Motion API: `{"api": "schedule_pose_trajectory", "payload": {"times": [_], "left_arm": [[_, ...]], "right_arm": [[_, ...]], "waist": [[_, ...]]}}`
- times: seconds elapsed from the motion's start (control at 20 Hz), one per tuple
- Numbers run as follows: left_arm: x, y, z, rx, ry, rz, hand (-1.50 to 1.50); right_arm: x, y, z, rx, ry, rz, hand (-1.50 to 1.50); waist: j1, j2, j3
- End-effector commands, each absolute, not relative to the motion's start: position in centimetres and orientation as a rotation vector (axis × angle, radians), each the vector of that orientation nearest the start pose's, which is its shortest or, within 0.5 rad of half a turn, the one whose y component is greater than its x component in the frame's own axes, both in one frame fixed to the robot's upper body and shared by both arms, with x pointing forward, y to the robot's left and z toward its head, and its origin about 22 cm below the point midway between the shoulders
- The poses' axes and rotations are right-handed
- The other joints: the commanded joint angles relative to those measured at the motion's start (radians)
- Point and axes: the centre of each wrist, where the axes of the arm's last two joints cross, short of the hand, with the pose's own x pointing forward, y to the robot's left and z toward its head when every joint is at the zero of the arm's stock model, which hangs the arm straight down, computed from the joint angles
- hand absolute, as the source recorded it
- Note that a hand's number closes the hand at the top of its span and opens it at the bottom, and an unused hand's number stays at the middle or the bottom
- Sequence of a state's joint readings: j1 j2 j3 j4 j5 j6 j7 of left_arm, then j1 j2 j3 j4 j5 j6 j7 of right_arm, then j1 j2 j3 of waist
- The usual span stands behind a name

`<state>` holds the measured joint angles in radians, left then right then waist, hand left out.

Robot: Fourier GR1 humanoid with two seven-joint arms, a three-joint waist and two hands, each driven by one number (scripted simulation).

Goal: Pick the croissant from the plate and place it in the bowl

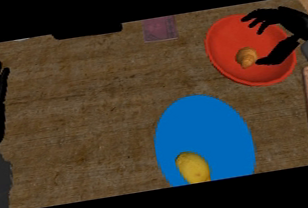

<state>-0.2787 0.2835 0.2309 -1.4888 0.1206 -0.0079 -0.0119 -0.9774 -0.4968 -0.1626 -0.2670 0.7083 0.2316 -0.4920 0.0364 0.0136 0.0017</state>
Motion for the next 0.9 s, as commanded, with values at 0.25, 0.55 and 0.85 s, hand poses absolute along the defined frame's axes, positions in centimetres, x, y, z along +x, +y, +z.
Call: {"api": "schedule_pose_trajectory", "payload": {"times": [0.25,0.55,0.85], "left_arm": [[30.1,31.7,7.7,0.210,-1.798,-0.003,0.00],[30.8,31.0,8.4,0.191,-1.811,-0.001,0.00],[31.2,31.1,9.7,0.194,-1.828,-0.006,0.00]], "right_arm": [[42.7,-36.2,8.5,-0.318,-1.675,0.544,-1.50],[41.3,-41.4,11.2,-0.416,-1.723,0.316,-1.50],[36.6,-49.3,13.1,-0.409,-1.709,0.170,-1.50]], "waist": [[0.008,0.006,0.001],[0.013,0.013,0.002],[0.019,0.023,0.006]]}}
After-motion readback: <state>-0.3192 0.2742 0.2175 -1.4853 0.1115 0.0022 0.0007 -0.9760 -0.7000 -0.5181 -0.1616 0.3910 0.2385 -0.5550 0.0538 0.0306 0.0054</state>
